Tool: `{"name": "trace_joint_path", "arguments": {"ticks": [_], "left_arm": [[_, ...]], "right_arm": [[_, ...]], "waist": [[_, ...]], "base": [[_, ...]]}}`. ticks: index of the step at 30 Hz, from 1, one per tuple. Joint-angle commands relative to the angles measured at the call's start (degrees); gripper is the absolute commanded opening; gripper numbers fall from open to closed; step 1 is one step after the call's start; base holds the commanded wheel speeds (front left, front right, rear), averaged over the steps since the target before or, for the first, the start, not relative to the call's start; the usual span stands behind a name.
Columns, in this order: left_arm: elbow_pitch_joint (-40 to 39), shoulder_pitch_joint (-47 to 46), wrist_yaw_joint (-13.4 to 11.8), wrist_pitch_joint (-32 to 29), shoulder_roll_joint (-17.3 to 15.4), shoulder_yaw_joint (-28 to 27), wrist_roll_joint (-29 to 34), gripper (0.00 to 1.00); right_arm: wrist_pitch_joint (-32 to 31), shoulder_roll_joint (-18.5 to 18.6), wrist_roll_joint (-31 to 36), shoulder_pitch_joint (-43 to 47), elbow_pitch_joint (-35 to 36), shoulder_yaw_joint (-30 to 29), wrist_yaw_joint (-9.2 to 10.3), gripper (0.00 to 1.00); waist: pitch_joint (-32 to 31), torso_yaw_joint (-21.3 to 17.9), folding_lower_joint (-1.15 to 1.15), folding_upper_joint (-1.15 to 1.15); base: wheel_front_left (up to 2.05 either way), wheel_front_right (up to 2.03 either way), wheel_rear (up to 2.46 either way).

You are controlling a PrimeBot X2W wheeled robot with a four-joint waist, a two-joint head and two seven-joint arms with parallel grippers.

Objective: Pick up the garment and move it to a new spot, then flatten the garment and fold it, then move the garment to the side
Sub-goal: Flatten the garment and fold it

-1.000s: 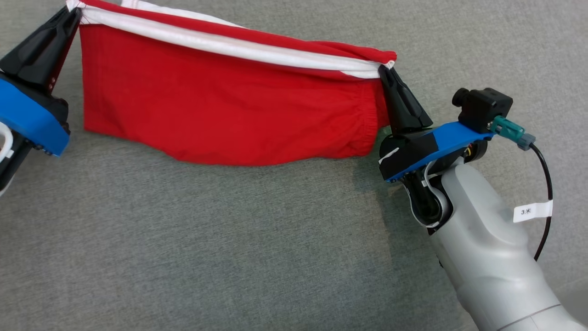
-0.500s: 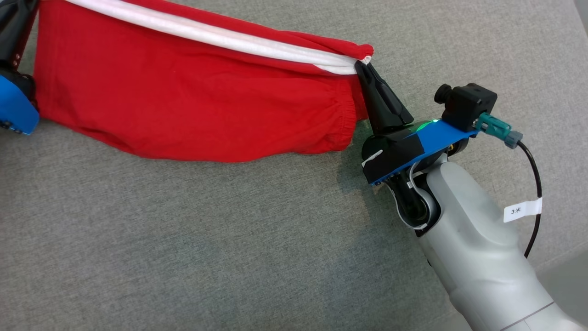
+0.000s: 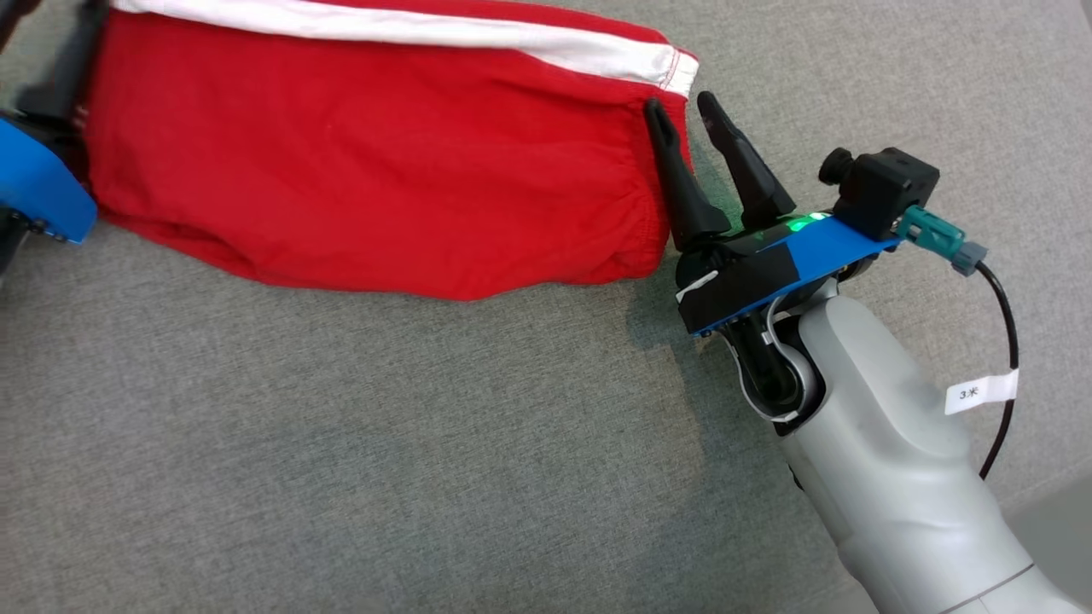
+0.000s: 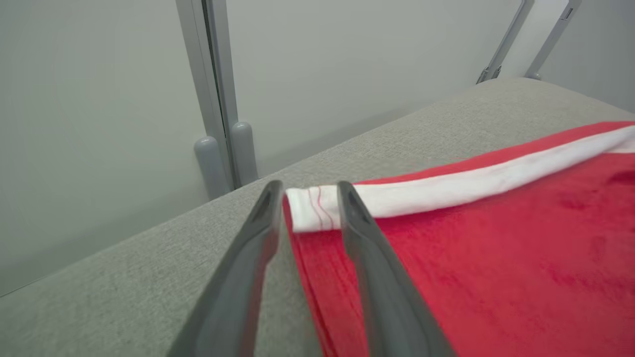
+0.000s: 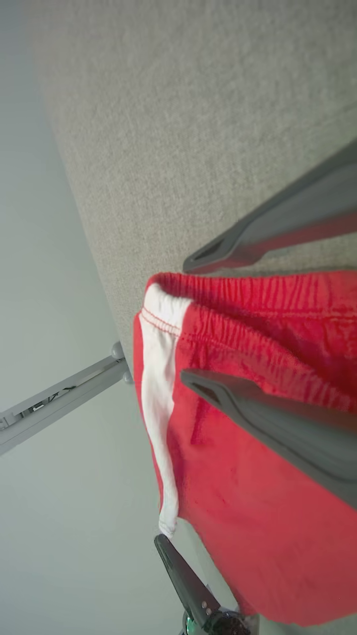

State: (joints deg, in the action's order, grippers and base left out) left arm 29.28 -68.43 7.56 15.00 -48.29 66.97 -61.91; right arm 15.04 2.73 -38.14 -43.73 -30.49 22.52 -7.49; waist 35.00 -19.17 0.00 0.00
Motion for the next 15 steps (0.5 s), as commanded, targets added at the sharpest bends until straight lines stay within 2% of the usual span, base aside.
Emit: {"name": "trace_joint_path", "arguments": {"ticks": [1, 5, 9, 10, 15], "left_arm": [[0.02, 0.74, -0.14, 0.27, 0.32, -0.50, 0.30, 1.00], [0.41, 4.03, -0.13, 0.27, 1.97, -4.64, 0.30, 1.00], [1.14, 8.63, -0.11, 0.27, 4.67, -8.45, 0.92, 1.00], [1.98, 11.00, -0.12, 0.27, 6.20, -9.76, 0.76, 1.00], [4.50, 14.69, -0.11, 0.27, 8.55, -10.43, 1.52, 1.00]], "right_arm": [[0.20, 0.31, 0.42, 0.91, 0.16, -0.31, 0.00, 1.00], [0.20, 0.31, 2.48, 2.10, 0.74, -3.20, 0.00, 1.00], [0.20, 0.30, 5.00, 4.58, 0.99, -7.23, 0.00, 1.00], [0.20, 0.29, 6.13, 6.14, 0.78, -8.97, 0.00, 1.00], [0.20, 0.32, 7.45, 9.06, -0.08, -11.32, 0.00, 1.00]], "waist": [[-0.13, 0.17, 0.00, 0.00], [-0.99, 1.20, 0.00, 0.00], [-2.49, 2.32, 0.00, 0.00], [-3.35, 2.67, 0.00, 0.00], [-4.98, 2.56, 0.00, 0.00]], "base": [[0.00, 0.00, 0.00], [0.00, 0.00, 0.00], [0.00, 0.00, 0.00], [0.00, 0.00, 0.00], [0.00, 0.00, 0.00]]}}
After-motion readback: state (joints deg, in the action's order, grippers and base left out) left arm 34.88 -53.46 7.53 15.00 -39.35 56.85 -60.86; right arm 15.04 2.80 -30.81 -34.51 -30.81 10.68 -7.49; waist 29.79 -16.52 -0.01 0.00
